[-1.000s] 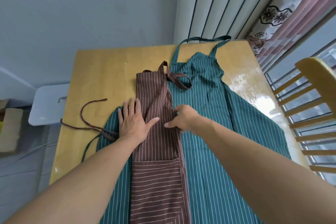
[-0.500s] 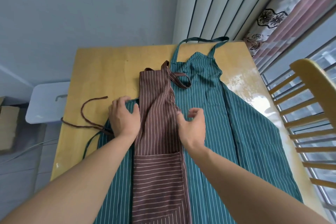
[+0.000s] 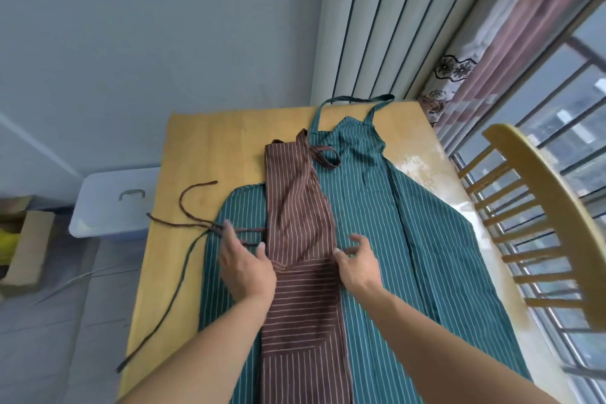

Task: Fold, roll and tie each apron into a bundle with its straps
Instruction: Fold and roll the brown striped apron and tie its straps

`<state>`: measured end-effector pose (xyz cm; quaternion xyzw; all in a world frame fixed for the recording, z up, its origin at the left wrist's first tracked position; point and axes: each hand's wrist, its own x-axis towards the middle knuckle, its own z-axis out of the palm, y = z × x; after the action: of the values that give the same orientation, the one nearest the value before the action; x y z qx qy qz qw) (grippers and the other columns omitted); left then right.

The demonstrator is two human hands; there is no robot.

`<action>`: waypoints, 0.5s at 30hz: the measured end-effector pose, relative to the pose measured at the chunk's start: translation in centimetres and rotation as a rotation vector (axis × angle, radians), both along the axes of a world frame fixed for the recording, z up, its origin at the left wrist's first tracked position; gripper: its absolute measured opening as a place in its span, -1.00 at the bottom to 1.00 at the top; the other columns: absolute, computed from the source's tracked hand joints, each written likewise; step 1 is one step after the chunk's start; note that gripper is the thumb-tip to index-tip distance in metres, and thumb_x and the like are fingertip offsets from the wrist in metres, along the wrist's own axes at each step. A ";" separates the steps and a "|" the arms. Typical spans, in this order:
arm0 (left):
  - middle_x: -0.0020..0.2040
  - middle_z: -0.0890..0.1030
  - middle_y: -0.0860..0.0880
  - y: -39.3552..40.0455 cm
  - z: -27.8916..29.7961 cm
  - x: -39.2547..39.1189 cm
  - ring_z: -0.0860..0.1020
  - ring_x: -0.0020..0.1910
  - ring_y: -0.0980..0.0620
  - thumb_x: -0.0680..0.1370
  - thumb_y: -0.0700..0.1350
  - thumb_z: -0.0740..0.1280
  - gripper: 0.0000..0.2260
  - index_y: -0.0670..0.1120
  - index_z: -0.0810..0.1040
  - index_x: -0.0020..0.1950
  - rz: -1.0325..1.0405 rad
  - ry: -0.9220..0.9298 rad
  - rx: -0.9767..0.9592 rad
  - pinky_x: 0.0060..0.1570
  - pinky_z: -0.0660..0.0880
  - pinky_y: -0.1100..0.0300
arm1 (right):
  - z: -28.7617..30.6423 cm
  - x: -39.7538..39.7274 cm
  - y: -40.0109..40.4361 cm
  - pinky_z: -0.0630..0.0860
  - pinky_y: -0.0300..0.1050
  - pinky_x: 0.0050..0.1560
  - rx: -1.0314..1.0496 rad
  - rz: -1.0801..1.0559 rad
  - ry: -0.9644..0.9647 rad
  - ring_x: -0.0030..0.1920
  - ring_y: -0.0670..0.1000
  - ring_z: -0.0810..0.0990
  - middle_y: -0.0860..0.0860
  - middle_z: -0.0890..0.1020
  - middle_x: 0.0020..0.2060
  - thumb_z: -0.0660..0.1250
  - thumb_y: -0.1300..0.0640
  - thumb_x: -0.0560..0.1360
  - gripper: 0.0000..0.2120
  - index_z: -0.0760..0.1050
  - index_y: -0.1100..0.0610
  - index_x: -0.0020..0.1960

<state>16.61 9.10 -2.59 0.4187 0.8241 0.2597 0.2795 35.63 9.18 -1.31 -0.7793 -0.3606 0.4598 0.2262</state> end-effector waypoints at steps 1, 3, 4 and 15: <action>0.61 0.27 -0.10 -1.2 0.9 0.1 0.27 0.56 -0.17 0.63 -0.03 0.36 -0.31 -0.01 0.07 0.66 0.199 -0.139 -0.006 0.48 0.30 -0.13 | 0.0 0.1 -2.2 0.58 -0.15 0.03 -0.051 0.021 -0.012 0.02 -0.07 0.61 0.01 0.56 0.27 0.33 0.08 0.64 -0.49 0.24 0.05 0.53; 0.46 0.47 -0.12 -4.1 2.7 -0.1 0.48 0.39 -0.17 0.64 -0.04 0.34 -0.45 -0.08 0.24 0.58 0.271 -0.320 -0.170 0.32 0.46 -0.09 | 0.2 0.0 -7.2 0.54 -0.22 -0.10 -0.185 0.060 -0.036 -0.07 -0.08 0.60 0.01 0.60 0.18 0.39 0.04 0.61 -0.48 0.29 0.08 0.49; 0.41 0.51 -0.12 -6.0 3.2 -0.3 0.52 0.33 -0.16 0.63 -0.05 0.36 -0.48 -0.10 0.30 0.55 0.226 -0.372 -0.279 0.29 0.48 -0.05 | 0.5 -0.1 -9.6 0.56 -0.21 -0.14 -0.252 0.092 -0.038 -0.11 -0.08 0.61 -0.02 0.62 0.08 0.42 0.00 0.58 -0.48 0.32 0.09 0.46; 0.47 0.45 -0.16 -16.2 3.3 -2.2 0.45 0.40 -0.16 0.67 -0.07 0.32 -0.54 -0.19 0.35 0.52 -0.178 -0.511 -0.671 0.44 0.35 -0.03 | 1.3 -0.2 -19.9 0.60 0.11 0.23 -0.661 0.276 0.299 0.19 0.09 0.64 0.06 0.66 0.21 0.57 0.14 0.43 -0.43 0.43 0.15 0.36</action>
<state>14.43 -7.12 0.67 0.2961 0.7278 0.0475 0.6168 35.39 -10.71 -0.01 -0.6786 -0.2577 0.6859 -0.0511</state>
